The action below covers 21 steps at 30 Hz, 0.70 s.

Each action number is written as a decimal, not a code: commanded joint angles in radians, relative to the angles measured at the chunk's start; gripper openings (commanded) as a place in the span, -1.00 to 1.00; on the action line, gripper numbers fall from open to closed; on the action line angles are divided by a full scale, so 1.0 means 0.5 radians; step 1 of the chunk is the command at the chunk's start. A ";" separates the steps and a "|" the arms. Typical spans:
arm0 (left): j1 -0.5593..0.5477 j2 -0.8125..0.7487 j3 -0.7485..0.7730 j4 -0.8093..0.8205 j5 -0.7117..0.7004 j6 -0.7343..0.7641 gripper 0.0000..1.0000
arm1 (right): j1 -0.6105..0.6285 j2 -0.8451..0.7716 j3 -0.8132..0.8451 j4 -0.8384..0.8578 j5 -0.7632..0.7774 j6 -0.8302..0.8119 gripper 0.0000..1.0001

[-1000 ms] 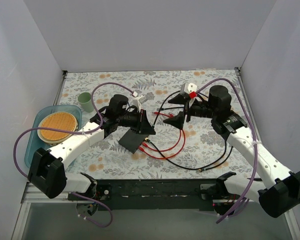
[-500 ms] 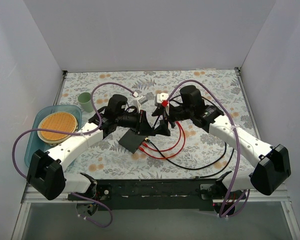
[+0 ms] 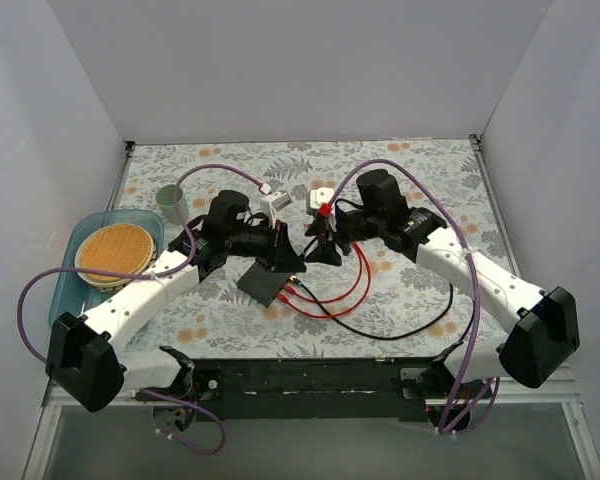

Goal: Insert the plug into the switch port

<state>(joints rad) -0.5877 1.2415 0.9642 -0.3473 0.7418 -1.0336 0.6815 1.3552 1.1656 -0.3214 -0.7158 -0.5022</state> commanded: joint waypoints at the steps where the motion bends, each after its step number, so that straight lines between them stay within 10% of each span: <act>1: 0.025 -0.203 0.063 0.090 -0.023 0.082 -1.00 | -0.004 0.032 0.056 -0.130 0.070 -0.036 0.29; 11: 0.028 -0.216 0.041 0.167 0.140 0.082 -0.97 | -0.004 0.115 0.059 -0.100 -0.028 0.062 -0.36; 14: 0.028 -0.173 0.063 0.124 0.069 0.091 -0.58 | -0.010 0.106 0.022 -0.026 -0.056 0.133 -0.97; 15: 0.028 -0.167 0.069 0.112 -0.031 0.094 -0.09 | -0.007 0.106 0.016 -0.002 -0.050 0.179 -0.97; 18: 0.025 -0.237 0.063 0.096 -0.286 0.058 0.53 | -0.019 0.115 0.007 0.035 -0.056 0.280 -0.97; 21: 0.028 -0.399 -0.013 0.170 -0.700 -0.012 0.78 | -0.041 0.137 0.031 0.066 -0.077 0.378 -0.97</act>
<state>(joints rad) -0.5747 1.1511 0.9638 -0.3176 0.6308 -1.0138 0.6716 1.4155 1.1667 -0.3374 -0.7315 -0.4118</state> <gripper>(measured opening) 0.830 0.058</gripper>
